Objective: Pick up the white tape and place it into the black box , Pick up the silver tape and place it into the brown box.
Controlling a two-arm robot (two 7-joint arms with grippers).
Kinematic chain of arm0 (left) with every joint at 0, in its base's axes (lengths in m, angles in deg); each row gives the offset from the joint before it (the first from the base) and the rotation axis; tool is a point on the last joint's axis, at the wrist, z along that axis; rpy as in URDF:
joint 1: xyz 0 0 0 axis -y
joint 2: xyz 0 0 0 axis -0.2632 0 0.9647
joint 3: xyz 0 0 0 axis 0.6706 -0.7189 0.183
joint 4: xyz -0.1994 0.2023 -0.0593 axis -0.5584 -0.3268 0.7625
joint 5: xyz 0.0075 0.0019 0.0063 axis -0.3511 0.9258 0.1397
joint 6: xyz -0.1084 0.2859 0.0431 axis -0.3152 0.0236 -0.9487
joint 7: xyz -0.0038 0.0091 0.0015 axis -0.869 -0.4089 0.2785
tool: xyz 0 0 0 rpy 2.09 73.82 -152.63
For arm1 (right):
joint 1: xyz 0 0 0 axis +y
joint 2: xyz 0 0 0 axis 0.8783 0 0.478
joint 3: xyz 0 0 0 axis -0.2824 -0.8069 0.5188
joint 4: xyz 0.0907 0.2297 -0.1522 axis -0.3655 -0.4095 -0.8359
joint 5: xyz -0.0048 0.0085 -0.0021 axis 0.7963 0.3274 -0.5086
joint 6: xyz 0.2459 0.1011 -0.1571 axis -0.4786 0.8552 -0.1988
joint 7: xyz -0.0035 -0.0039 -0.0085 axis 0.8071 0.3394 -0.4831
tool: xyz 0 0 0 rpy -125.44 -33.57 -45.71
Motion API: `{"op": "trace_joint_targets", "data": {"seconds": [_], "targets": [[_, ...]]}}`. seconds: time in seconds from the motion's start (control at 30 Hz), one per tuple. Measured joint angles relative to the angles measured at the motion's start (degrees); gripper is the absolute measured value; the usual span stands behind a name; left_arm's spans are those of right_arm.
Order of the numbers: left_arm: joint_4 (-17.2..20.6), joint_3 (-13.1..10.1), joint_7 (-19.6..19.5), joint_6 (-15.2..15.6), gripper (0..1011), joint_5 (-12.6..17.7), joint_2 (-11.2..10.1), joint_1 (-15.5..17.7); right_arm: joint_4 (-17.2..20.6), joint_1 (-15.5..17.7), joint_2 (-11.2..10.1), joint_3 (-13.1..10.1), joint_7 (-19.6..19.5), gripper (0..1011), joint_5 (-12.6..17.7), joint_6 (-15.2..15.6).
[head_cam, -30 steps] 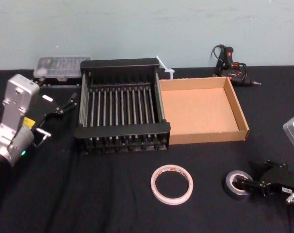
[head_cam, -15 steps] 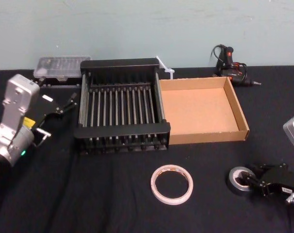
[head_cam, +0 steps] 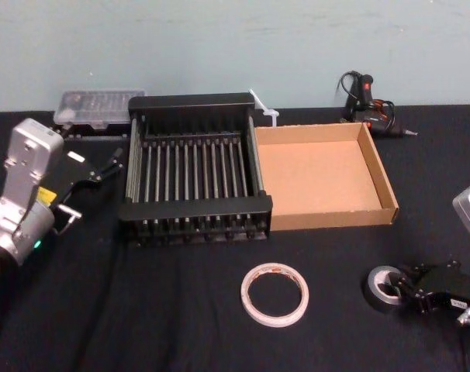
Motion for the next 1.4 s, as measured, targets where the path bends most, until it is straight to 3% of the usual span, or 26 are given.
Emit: {"op": "trace_joint_targets", "data": {"seconds": [0.33,0.67,1.1,1.4], "targets": [[0.0,0.0,0.0,0.0,1001,0.0,0.0,0.0,0.0,0.1,-0.1,-0.3,0.6,161,0.6,-0.5],[0.0,0.0,0.0,0.0,1001,0.0,0.0,0.0,-0.1,-1.8,1.6,-0.9,-0.6,160,1.7,-1.4],[0.0,0.0,0.0,0.0,1001,0.0,0.0,0.0,-3.2,-9.2,6.3,0.5,-3.3,160,0.2,-2.5],[0.0,0.0,0.0,0.0,1001,0.0,0.0,0.0,-8.0,-15.2,10.7,2.4,-4.6,160,-2.5,-2.7]]}}
